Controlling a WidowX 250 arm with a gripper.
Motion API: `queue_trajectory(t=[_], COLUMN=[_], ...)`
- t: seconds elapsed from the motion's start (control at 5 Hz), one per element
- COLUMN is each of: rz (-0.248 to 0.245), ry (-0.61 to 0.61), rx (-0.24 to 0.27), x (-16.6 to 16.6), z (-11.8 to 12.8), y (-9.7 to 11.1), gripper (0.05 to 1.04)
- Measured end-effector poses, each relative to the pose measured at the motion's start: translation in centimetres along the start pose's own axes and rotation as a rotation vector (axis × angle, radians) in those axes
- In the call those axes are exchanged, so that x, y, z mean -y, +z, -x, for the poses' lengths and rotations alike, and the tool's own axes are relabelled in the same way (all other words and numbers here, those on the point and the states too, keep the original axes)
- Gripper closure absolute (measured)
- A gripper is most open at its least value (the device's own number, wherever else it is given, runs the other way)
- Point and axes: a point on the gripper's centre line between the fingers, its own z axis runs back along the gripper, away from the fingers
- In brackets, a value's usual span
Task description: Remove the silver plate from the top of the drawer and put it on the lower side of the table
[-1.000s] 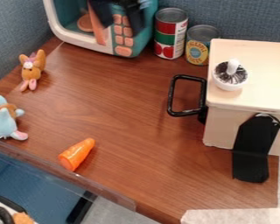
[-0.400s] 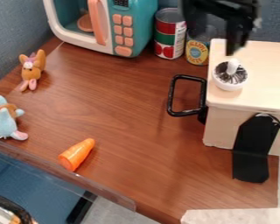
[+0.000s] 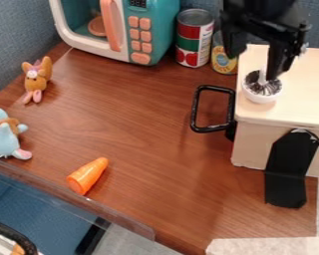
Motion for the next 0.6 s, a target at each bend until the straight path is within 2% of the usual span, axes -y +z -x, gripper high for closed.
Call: queue_trajectory(t=[0.2,0.6], rz=[0.012,-0.009], ry=[-0.009,-0.007], rx=[-0.033,-0.021], x=[0.78,0.52], z=[-0.04,-0.32], y=[-1.47,-1.75], gripper=[0.144,0.742])
